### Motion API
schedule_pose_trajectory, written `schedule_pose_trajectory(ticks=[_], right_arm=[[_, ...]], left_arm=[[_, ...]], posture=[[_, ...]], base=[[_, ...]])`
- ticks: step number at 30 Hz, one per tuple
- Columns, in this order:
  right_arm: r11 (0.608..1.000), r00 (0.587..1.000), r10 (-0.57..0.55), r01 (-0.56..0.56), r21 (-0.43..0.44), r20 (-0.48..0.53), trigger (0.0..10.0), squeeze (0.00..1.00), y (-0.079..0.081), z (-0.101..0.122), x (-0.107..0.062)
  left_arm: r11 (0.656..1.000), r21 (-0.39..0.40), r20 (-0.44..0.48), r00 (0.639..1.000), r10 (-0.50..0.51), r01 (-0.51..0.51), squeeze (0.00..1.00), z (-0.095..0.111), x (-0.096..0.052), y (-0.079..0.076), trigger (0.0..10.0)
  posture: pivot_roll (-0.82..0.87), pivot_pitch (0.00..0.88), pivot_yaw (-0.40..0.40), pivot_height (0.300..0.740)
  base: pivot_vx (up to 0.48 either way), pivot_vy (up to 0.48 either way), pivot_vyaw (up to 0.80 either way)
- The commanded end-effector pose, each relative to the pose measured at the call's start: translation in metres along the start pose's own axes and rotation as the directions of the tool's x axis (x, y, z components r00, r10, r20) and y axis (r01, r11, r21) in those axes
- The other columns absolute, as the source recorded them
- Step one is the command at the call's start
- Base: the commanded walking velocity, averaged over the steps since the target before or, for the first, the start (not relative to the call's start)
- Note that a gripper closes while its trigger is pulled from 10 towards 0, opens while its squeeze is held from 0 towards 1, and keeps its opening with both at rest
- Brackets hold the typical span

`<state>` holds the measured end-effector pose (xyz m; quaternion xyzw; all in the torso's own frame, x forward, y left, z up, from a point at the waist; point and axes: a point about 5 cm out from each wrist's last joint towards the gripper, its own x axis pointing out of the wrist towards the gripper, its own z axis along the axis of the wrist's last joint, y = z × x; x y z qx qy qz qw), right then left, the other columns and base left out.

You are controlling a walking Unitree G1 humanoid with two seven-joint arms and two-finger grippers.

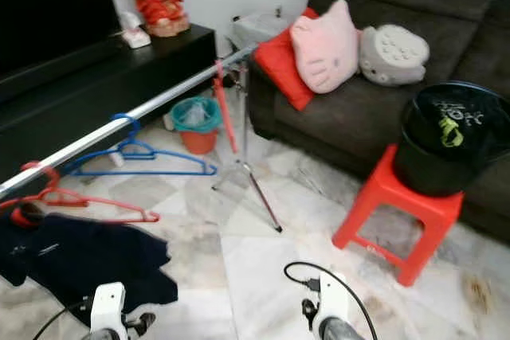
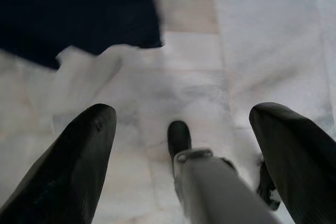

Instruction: Hang hanger

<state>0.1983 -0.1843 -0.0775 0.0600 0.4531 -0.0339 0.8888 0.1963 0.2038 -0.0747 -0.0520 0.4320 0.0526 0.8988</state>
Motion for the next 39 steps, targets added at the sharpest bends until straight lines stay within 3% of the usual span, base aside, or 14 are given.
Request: schedule_pose_trajectory(ticks=[1, 21, 39], right_arm=[[1.0, 1.0, -0.021, 0.021, 0.009, 0.0, 10.0, 0.0, -0.0037, 0.0014, -0.0001], [0.999, 1.0, -0.025, 0.025, 0.022, 0.003, 10.0, 0.0, -0.0053, 0.0002, -0.0006], [0.998, 0.999, -0.031, 0.029, 0.056, 0.02, 10.0, 0.0, -0.0051, -0.0007, -0.0009]], left_arm=[[1.0, 0.009, -0.007, 1.0, -0.02, 0.02, 0.0, 0.0006, 0.0012, -0.0076, 10.0], [0.999, 0.019, 0.001, 1.0, -0.029, 0.029, 0.0, 0.0034, 0.0016, -0.008, 10.0], [0.998, 0.035, 0.011, 0.999, -0.044, 0.043, 0.0, 0.0061, 0.0021, -0.0103, 10.0]], posture=[[-0.07, 0.0, 0.019, 0.74], [-0.08, 0.0, 0.027, 0.74], [-0.08, 0.0, 0.032, 0.74]], base=[[0.296, 0.0, -0.69], [0.295, 0.0, -0.67], [0.296, 0.0, 0.0]])
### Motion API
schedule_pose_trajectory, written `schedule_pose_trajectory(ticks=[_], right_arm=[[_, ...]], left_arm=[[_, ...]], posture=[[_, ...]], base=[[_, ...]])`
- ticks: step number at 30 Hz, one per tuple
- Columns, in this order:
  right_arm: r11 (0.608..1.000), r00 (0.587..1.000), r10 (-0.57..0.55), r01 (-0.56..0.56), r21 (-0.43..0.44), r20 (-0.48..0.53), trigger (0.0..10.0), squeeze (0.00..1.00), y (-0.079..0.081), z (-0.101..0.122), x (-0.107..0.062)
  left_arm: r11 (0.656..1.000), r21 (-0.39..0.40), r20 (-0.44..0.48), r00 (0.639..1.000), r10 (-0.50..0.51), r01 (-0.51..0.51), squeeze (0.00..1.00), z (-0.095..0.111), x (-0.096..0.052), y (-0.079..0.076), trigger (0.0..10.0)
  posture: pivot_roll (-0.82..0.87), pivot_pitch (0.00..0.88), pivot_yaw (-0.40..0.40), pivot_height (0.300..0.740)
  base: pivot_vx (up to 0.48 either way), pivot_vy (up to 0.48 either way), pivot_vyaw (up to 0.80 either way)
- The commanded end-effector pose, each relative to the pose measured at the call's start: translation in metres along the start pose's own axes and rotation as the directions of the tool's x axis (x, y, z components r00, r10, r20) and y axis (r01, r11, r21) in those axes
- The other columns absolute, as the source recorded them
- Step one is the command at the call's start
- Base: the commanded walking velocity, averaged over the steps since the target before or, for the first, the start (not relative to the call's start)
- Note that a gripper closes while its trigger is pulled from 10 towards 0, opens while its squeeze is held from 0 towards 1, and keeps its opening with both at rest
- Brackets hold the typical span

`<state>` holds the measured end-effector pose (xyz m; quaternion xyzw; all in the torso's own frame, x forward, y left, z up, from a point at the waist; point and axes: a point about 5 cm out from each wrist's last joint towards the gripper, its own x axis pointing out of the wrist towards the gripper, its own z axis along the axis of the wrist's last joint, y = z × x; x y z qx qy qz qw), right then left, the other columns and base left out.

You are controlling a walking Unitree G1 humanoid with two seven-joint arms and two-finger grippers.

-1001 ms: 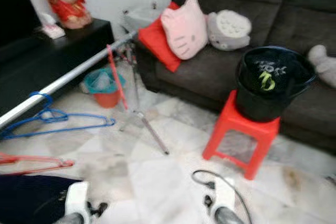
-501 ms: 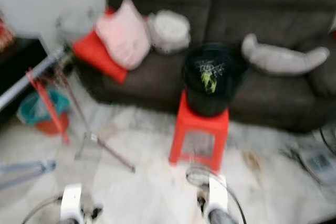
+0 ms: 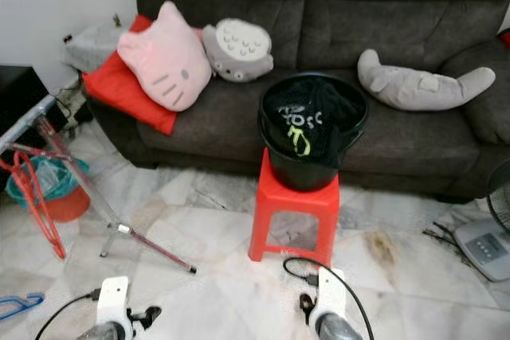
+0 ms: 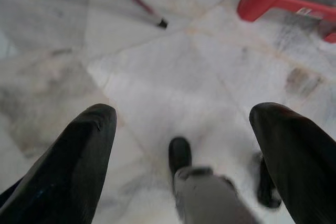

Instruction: Hang hanger

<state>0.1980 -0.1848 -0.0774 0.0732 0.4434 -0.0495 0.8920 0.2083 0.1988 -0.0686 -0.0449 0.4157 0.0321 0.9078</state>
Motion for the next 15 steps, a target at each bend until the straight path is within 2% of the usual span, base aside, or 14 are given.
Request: schedule_pose_trajectory(ticks=[1, 15], right_arm=[[1.0, 1.0, -0.015, 0.015, 0.018, 0.0, 10.0, 0.0, -0.0047, -0.0004, -0.0006], [1.0, 1.0, -0.017, 0.017, 0.016, 0.001, 10.0, 0.0, -0.005, -0.0003, -0.0006]], left_arm=[[1.0, 0.005, -0.024, 1.0, -0.011, 0.011, 0.0, -0.0059, -0.0004, -0.0039, 10.0], [1.0, 0.006, -0.025, 1.0, -0.013, 0.013, 0.0, -0.0061, -0.0004, -0.004, 10.0]], posture=[[-0.08, 0.0, 0.032, 0.74], [-0.08, 0.0, 0.032, 0.74]], base=[[0.296, 0.0, 0.0], [0.297, 0.0, 0.0]])
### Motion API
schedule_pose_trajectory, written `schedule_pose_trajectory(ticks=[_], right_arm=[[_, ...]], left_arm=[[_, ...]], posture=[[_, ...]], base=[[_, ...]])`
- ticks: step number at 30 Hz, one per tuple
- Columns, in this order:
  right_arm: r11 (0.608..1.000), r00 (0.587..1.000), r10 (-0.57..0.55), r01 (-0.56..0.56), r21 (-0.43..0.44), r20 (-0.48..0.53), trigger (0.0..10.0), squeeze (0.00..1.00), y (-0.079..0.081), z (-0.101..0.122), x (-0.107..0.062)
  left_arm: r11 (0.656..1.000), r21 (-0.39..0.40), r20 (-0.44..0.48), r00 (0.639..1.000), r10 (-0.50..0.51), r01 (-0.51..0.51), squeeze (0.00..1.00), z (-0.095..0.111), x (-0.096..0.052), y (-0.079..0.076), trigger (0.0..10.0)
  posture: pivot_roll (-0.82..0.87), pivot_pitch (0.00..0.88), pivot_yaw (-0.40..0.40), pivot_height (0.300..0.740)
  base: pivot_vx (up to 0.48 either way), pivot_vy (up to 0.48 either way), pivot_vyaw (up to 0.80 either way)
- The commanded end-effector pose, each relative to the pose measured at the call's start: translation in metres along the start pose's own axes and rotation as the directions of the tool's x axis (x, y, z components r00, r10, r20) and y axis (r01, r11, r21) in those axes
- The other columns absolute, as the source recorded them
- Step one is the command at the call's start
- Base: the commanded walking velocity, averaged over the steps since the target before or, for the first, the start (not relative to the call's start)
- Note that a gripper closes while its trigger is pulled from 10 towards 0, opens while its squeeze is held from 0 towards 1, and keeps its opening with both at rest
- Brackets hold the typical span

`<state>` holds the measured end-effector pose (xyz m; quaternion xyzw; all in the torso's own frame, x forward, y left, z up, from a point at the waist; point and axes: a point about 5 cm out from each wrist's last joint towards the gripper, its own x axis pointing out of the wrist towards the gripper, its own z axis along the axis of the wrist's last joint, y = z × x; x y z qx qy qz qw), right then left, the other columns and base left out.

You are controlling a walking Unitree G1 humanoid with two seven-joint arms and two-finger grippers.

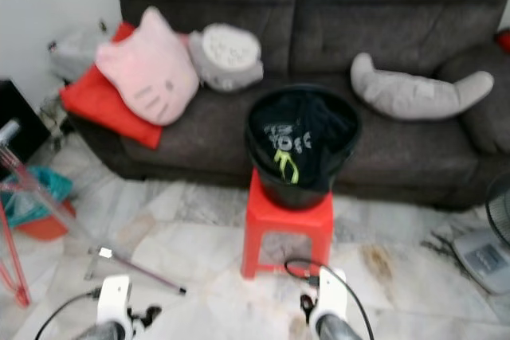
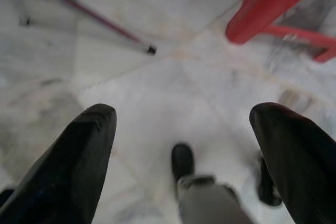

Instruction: Hang hanger

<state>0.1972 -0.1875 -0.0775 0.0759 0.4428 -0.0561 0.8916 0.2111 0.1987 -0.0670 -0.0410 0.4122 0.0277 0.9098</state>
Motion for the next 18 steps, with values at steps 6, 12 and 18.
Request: schedule_pose_trajectory(ticks=[6, 12, 18], right_arm=[[1.0, 1.0, -0.013, 0.013, 0.006, 0.003, 10.0, 0.0, -0.0029, 0.0006, -0.0002], [1.0, 1.0, -0.02, 0.02, 0.006, 0.006, 10.0, 0.0, -0.0033, 0.0018, -0.0001], [0.998, 0.999, -0.046, 0.044, 0.048, 0.029, 10.0, 0.0, -0.0082, 0.0052, -0.0004]], left_arm=[[1.0, -0.003, -0.035, 0.999, -0.007, 0.007, 0.0, -0.01, -0.0012, -0.0035, 10.0], [1.0, 0.0, -0.043, 0.999, 0.0, 0.0, 0.0, -0.0111, -0.0014, -0.0026, 10.0], [1.0, 0.011, -0.045, 0.999, -0.006, 0.006, 0.0, -0.0116, -0.0014, -0.0032, 10.0]], posture=[[-0.08, 0.0, 0.032, 0.74], [-0.08, 0.0, 0.033, 0.74], [-0.09, 0.0, 0.036, 0.74]], base=[[0.295, 0.0, 0.0], [0.044, 0.0, 0.0], [0.0, 0.0, 0.0]])
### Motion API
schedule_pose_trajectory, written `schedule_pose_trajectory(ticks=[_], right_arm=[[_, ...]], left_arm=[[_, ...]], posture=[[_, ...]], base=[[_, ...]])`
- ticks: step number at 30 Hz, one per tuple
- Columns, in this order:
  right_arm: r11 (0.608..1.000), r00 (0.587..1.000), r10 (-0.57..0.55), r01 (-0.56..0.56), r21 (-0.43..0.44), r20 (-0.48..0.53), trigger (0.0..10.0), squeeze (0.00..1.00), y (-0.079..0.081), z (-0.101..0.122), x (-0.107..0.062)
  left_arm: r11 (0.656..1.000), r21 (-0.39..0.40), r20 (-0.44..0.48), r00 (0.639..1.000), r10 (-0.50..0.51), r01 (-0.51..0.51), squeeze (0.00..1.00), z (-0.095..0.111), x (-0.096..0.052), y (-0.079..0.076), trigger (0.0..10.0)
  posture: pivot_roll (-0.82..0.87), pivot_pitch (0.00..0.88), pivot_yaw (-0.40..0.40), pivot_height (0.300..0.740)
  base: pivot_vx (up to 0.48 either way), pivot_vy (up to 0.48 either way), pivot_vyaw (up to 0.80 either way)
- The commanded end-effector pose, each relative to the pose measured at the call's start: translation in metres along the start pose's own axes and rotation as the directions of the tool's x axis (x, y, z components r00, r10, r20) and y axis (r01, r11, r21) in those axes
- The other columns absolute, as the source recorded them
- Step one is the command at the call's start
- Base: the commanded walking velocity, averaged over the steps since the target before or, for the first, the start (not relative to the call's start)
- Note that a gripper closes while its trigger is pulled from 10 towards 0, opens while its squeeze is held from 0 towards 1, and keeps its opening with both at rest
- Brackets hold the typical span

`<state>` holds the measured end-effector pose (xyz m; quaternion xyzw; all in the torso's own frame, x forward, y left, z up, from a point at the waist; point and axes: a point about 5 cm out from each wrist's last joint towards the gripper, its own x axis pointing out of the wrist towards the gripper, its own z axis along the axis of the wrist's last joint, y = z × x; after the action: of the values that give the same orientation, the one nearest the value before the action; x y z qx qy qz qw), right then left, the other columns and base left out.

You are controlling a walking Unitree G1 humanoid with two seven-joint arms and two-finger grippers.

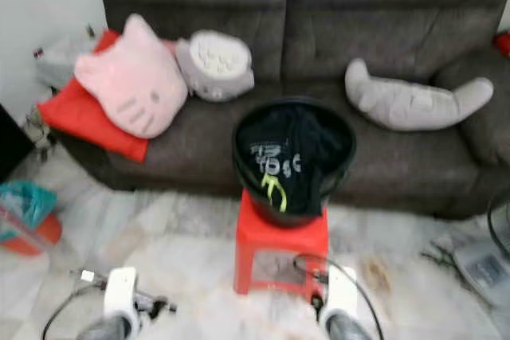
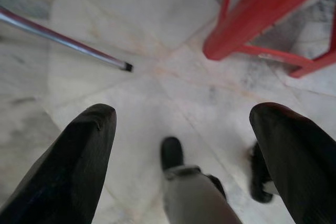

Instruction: Hang hanger

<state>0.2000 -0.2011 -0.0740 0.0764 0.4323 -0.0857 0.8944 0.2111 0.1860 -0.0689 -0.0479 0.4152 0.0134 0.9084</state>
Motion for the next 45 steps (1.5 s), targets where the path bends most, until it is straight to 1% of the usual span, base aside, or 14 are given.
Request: schedule_pose_trajectory(ticks=[1, 4, 9, 10, 11, 12, 15, 20, 25, 30, 31, 32, 40, 45], right_arm=[[1.0, 1.0, -0.001, 0.001, 0.029, 0.009, 10.0, 0.0, 0.002, -0.001, 0.0], [0.999, 0.999, -0.015, 0.014, 0.052, 0.029, 10.0, 0.0, -0.012, -0.008, -0.004], [0.996, 0.987, -0.002, -0.012, 0.084, 0.163, 10.0, 0.0, -0.021, 0.012, -0.005], [0.994, 0.98, -0.006, -0.015, 0.107, 0.197, 10.0, 0.73, -0.024, 0.016, -0.005], [0.993, 0.976, -0.01, -0.017, 0.121, 0.219, 10.0, 0.73, -0.025, 0.019, -0.006], [0.989, 0.963, -0.02, -0.02, 0.146, 0.267, 10.0, 1.0, -0.028, 0.026, -0.007], [0.974, 0.928, -0.016, -0.07, 0.215, 0.373, 10.0, 1.0, -0.031, 0.039, -0.01], [0.966, 0.888, 0.035, -0.147, 0.211, 0.459, 10.0, 1.0, -0.026, 0.056, -0.011], [0.932, 0.82, 0.193, -0.325, 0.162, 0.539, 10.0, 1.0, -0.001, 0.082, -0.011], [0.909, 0.786, 0.261, -0.395, 0.131, 0.561, 10.0, 1.0, 0.01, 0.092, -0.012], [0.905, 0.783, 0.265, -0.403, 0.135, 0.563, 10.0, 0.74, 0.01, 0.093, -0.011], [0.905, 0.782, 0.267, -0.404, 0.131, 0.564, 10.0, 0.0, 0.01, 0.095, -0.011], [0.897, 0.774, 0.292, -0.426, 0.12, 0.562, 10.0, 0.0, 0.011, 0.098, -0.011], [0.872, 0.726, 0.335, -0.48, 0.094, 0.601, 10.0, 0.0, 0.014, 0.108, -0.014]], left_arm=[[1.0, 0.011, -0.037, 0.999, 0.026, -0.026, 0.0, -0.009, -0.003, 0.009, 10.0], [1.0, 0.011, -0.038, 0.999, 0.027, -0.027, 0.0, -0.01, -0.003, 0.009, 10.0], [0.999, 0.015, -0.039, 0.999, 0.033, -0.033, 0.0, -0.01, -0.003, 0.011, 10.0], [0.999, 0.015, -0.041, 0.999, 0.035, -0.034, 0.0, -0.01, -0.003, 0.012, 10.0], [0.999, 0.015, -0.042, 0.998, 0.036, -0.035, 0.0, -0.01, -0.004, 0.012, 10.0], [0.999, 0.016, -0.043, 0.998, 0.037, -0.036, 0.0, -0.011, -0.004, 0.012, 10.0], [0.999, 0.013, -0.044, 0.998, 0.039, -0.038, 0.0, -0.012, -0.004, 0.012, 10.0], [0.999, 0.02, -0.047, 0.998, 0.039, -0.038, 0.0, -0.012, -0.004, 0.012, 10.0], [0.999, 0.019, -0.047, 0.998, 0.038, -0.037, 0.0, -0.012, -0.004, 0.012, 10.0], [0.999, 0.016, -0.046, 0.998, 0.041, -0.04, 0.0, -0.013, -0.004, 0.013, 10.0], [0.999, 0.017, -0.047, 0.998, 0.041, -0.041, 0.0, -0.013, -0.004, 0.013, 10.0], [0.999, 0.017, -0.048, 0.998, 0.042, -0.041, 0.0, -0.013, -0.004, 0.013, 10.0], [0.999, 0.025, -0.05, 0.998, 0.041, -0.039, 0.0, -0.013, -0.004, 0.013, 10.0], [0.999, 0.029, -0.05, 0.998, 0.039, -0.038, 0.0, -0.013, -0.004, 0.012, 10.0]], posture=[[-0.1, 0.0, 0.036, 0.74], [-0.1, 0.001, 0.036, 0.74], [-0.11, 0.004, 0.04, 0.74], [-0.11, 0.005, 0.04, 0.74], [-0.11, 0.005, 0.04, 0.74], [-0.11, 0.003, 0.038, 0.74], [-0.11, 0.003, 0.038, 0.74], [-0.11, 0.005, 0.041, 0.74], [-0.1, 0.0, 0.038, 0.74], [-0.1, 0.0, 0.037, 0.74], [-0.1, 0.0, 0.038, 0.74], [-0.1, 0.0, 0.038, 0.74], [-0.1, 0.0, 0.041, 0.74], [-0.1, 0.0, 0.043, 0.74]], base=[[0.0, 0.0, 0.0], [0.0, 0.0, 0.0], [0.0, 0.0, 0.0], [0.0, 0.0, 0.0], [0.0, 0.0, 0.0], [0.0, 0.0, 0.0], [0.0, 0.0, 0.0], [0.0, 0.0, 0.0], [0.0, 0.0, 0.0], [0.0, 0.0, 0.0], [0.0, 0.0, 0.0], [0.0, 0.0, 0.0], [0.0, 0.0, 0.0], [0.0, 0.0, 0.0]])
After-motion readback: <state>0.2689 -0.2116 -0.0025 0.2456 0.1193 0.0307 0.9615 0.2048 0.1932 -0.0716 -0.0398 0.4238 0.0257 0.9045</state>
